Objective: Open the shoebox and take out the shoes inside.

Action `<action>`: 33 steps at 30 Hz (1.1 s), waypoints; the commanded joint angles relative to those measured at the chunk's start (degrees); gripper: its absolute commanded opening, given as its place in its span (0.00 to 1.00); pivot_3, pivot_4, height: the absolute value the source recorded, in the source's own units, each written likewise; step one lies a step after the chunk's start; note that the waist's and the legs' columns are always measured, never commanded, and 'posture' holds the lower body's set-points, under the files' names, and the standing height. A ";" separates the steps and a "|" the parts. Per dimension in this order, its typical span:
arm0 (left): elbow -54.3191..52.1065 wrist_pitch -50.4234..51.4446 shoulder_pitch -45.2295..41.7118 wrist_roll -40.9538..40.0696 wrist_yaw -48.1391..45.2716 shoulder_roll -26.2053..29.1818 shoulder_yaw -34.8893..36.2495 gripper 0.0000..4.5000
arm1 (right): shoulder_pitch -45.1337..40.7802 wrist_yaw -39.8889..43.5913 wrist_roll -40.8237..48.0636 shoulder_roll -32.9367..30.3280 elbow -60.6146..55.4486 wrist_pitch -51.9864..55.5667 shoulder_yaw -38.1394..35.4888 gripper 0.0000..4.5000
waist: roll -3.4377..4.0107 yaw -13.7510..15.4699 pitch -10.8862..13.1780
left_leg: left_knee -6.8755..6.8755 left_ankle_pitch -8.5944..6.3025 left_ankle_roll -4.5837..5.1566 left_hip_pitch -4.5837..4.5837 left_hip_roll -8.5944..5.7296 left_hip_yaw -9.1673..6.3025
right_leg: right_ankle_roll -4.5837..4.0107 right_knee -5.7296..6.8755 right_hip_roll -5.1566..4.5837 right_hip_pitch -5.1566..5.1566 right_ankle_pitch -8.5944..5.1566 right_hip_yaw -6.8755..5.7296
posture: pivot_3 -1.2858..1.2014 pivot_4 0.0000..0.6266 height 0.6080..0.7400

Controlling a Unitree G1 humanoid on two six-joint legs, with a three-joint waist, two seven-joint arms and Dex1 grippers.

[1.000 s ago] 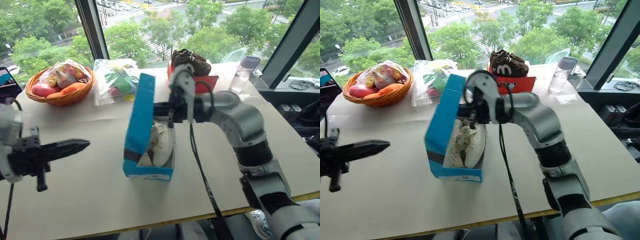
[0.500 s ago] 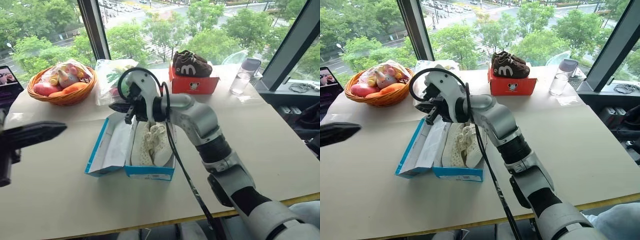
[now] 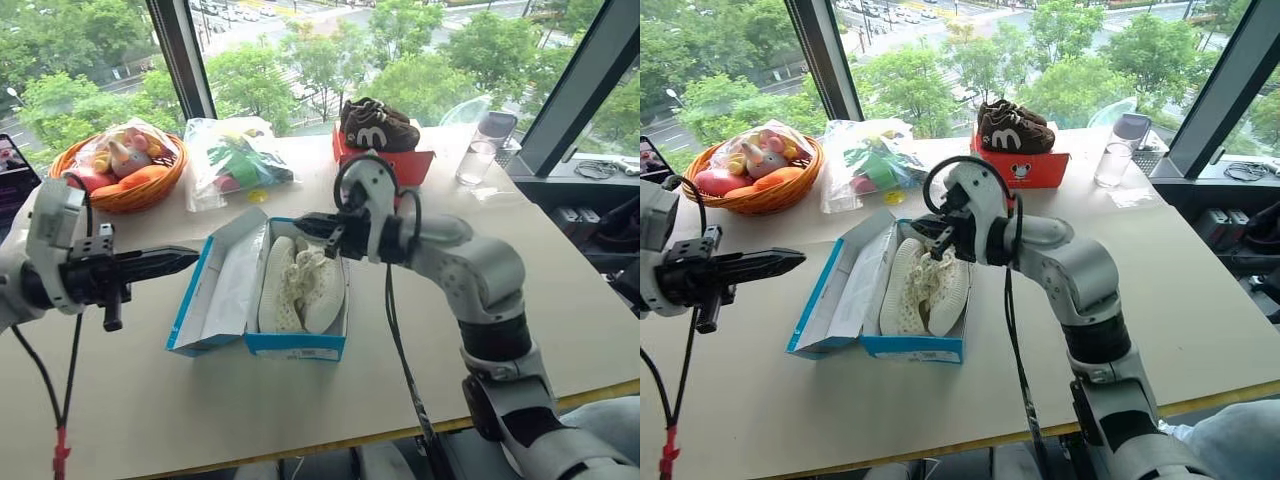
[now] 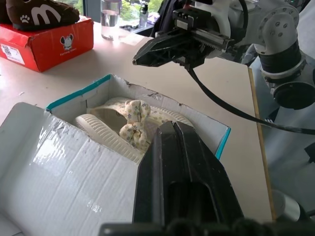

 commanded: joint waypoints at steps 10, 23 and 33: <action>7.22 -6.81 0.77 6.77 -4.52 -6.44 -5.99 0.00 | 2.54 -1.77 -2.02 -2.30 1.46 -1.97 0.15 0.00 | -0.01 0.01 0.00 | 0.00 0.00 0.01 0.00 0.00 0.03 | 0.00 -0.02 0.01 0.01 0.00 0.05 | 0.52 0.24 1.00; 1.62 -5.89 1.33 6.44 -3.90 -7.12 -5.57 0.00 | -0.66 3.97 -3.38 -5.08 1.08 -4.79 5.18 0.56 | -0.02 0.01 0.00 | 0.02 0.00 0.01 -0.01 -0.01 0.03 | 0.03 -0.04 -0.01 0.03 0.01 0.05 | 0.52 0.24 1.00; -1.01 -4.86 1.21 6.05 -3.15 -6.55 -6.11 0.00 | -3.72 13.78 -8.29 -13.02 1.16 -11.97 11.72 1.00 | -0.02 -0.04 0.00 | 0.03 -0.01 0.01 -0.01 -0.01 0.03 | 0.12 -0.07 -0.01 0.04 -0.04 0.05 | 0.52 0.24 1.00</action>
